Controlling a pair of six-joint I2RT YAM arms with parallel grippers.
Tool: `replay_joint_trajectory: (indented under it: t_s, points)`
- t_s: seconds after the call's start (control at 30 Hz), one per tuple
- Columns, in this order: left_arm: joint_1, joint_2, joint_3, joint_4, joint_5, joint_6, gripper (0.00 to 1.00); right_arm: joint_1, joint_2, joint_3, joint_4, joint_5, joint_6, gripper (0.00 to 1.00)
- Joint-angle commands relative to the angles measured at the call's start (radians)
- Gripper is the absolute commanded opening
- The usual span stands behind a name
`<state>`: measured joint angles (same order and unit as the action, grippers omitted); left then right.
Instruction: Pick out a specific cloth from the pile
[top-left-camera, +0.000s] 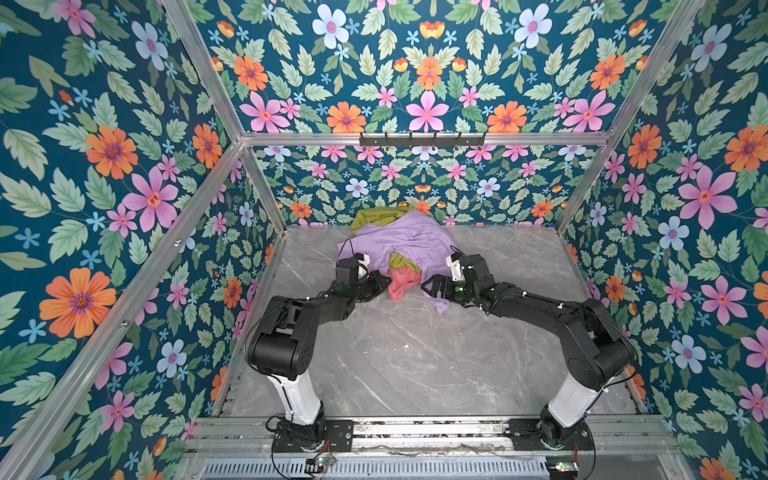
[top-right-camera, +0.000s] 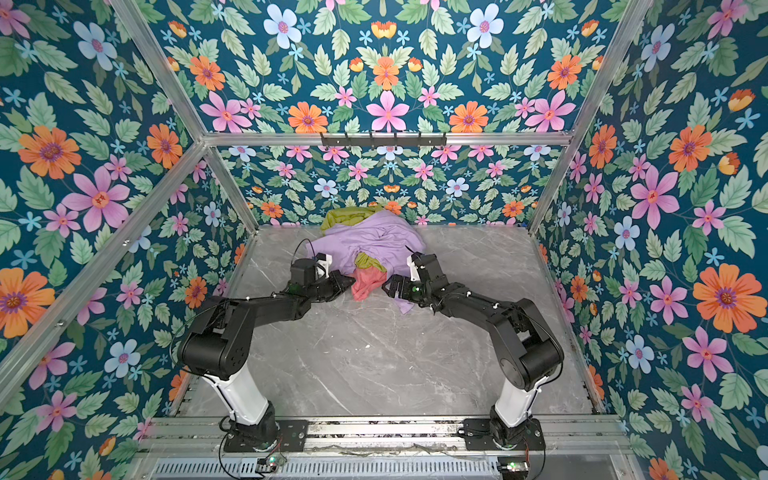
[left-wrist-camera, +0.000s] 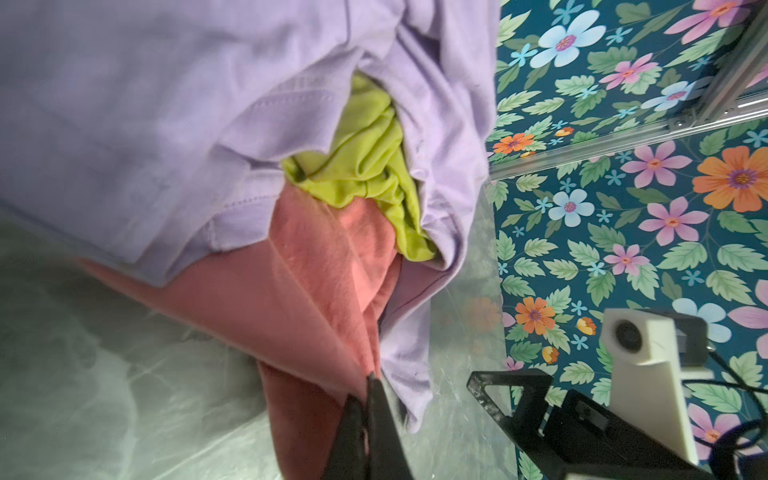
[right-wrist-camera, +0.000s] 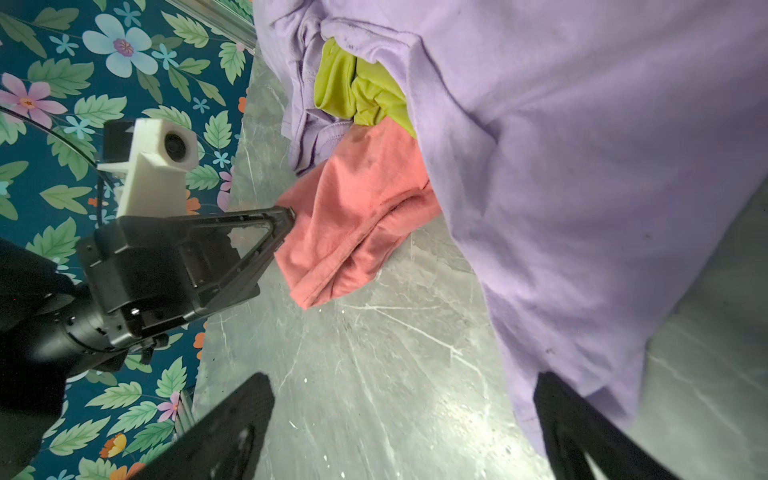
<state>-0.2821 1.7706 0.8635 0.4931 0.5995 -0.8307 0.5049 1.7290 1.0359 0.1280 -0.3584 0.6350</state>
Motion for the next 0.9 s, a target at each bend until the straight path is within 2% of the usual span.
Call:
replay_joint_trajectory:
  t_s: [0.0,0.37,0.87]
  points:
    - [0.0,-0.019,0.016,-0.017,0.012,0.009,0.0,0.004,-0.009,0.002,0.023,-0.002,-0.005,0.99]
    - [0.0,-0.064,0.068,-0.059,0.016,0.006,0.0,0.004,-0.044,-0.005,0.01,0.016,-0.016,0.99]
    - [0.006,-0.078,0.216,-0.14,0.036,0.034,0.0,0.004,-0.104,0.009,-0.013,0.026,-0.037,0.99]
